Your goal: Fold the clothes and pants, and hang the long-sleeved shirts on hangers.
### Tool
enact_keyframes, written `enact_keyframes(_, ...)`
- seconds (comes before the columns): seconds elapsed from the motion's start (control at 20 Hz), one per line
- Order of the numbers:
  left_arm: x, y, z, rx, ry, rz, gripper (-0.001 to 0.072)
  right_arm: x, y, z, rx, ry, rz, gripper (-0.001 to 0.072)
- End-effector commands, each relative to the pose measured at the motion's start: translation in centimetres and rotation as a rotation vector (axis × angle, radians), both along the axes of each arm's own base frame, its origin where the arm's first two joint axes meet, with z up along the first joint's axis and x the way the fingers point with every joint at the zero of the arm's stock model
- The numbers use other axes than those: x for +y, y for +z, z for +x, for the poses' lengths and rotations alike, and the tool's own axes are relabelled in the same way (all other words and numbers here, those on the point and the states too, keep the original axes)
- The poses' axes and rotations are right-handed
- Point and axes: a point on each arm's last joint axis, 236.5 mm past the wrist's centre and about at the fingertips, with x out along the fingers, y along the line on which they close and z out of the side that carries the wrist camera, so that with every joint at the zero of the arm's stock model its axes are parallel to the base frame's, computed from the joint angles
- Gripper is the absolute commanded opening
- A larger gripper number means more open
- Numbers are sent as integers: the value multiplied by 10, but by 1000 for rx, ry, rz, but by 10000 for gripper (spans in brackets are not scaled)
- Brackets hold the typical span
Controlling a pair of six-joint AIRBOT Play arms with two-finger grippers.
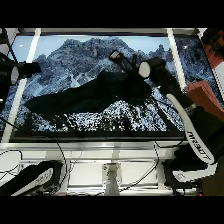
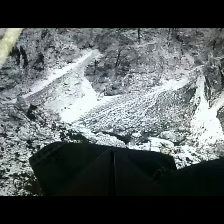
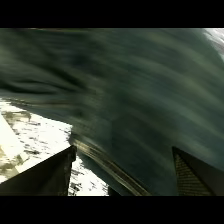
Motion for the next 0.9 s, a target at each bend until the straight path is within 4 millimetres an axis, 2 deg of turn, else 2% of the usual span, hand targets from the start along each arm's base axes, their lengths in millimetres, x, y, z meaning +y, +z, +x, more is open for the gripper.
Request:
enact_keyframes(0.0, -1, -2, -1, 6, -3, -4, 21, 31, -30, -19, -37, 106, -81, 706)
enact_keyframes(0.15, -1, -2, -1, 6, -3, -4, 21, 47, -48, -25, -47, 56, -119, 706)
enact_keyframes(0.25, -1, -2, -1, 6, -3, -4, 21, 52, -53, -16, -108, -9, -145, 704)
enact_keyframes(0.3, -1, -2, -1, 6, -3, -4, 21, 45, -57, -5, -149, -82, -177, 694)
enact_keyframes(0.4, -1, -2, -1, 6, -3, -4, 21, 18, -69, 15, -199, -244, -253, 690)
enact_keyframes(0.45, -1, -2, -1, 6, -3, -4, 21, 6, -79, 17, -186, -293, -284, 689)
enact_keyframes(0.6, -1, -2, 0, 5, -3, -4, 21, -11, -101, 21, -165, -357, -341, 666)
enact_keyframes(0.7, -1, -1, 0, 5, -3, -3, 21, -33, -94, 32, -233, -367, -436, 391)
enact_keyframes(0.8, -1, -1, 0, 5, -3, -4, 21, -57, -72, 48, -300, -398, -518, 37)
enact_keyframes(0.85, -1, -1, 0, 4, -4, -3, 21, -69, -58, 57, -320, -433, -527, 32)
